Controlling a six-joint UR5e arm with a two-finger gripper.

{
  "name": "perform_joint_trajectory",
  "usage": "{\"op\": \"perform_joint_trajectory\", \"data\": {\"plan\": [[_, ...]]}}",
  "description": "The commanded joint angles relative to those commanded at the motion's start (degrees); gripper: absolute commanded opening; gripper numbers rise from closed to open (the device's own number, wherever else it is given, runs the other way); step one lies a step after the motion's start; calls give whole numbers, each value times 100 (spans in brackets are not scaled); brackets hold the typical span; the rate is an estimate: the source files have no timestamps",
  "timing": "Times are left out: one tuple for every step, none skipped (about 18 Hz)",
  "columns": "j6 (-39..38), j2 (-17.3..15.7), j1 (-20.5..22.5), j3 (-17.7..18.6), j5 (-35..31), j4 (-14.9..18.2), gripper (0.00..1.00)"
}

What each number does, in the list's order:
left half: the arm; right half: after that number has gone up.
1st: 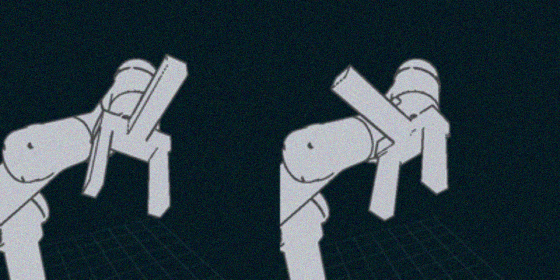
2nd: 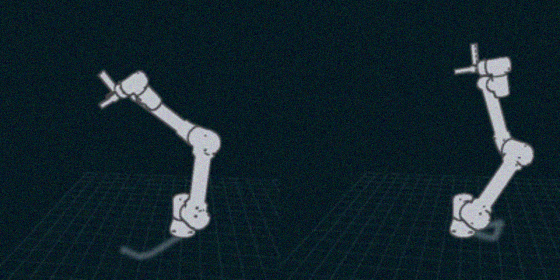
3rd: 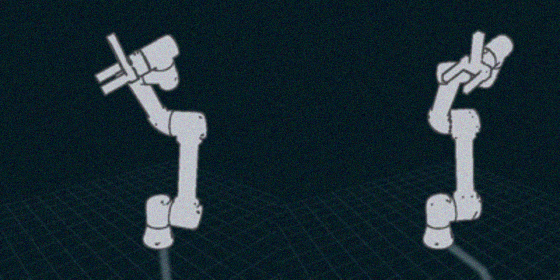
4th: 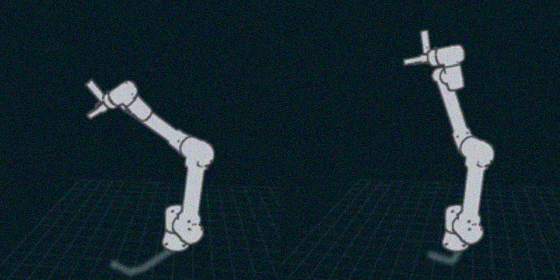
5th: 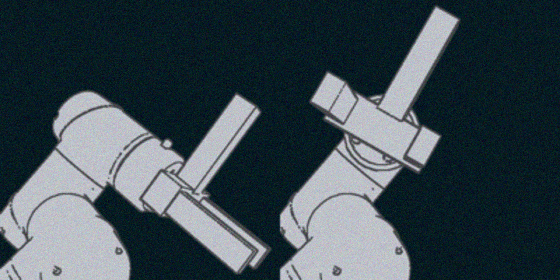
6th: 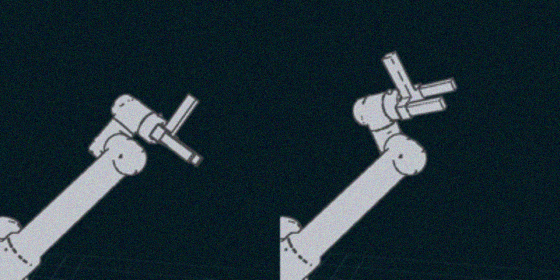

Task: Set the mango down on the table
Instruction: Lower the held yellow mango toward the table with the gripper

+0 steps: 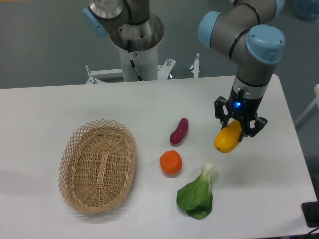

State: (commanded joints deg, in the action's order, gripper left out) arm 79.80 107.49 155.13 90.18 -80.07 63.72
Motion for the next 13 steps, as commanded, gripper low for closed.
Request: {"op": "perform_joint_trajectory", "data": {"plan": [[0,0,-9,9,0,-9,46],[0,0,-9,61,0,-18,46],[0,0,-18,70,0,-18,46],[0,0,-9,70,0,-18,46],[9,0,0,88,-9,-26,46],[17,0,9,149,-9,-35,46],[78,0,0,193,-17,-44,46],[149,9,-9,219,-18,-96,46],[158,17,-9,281,-18,-140,46],[167,18,-9,368,-26,-202,46],[176,18,-9,465,-35,-315,46],[245,9,-9,596,-44,-438,46],[359,9,9,763,-53,-596,46]]}}
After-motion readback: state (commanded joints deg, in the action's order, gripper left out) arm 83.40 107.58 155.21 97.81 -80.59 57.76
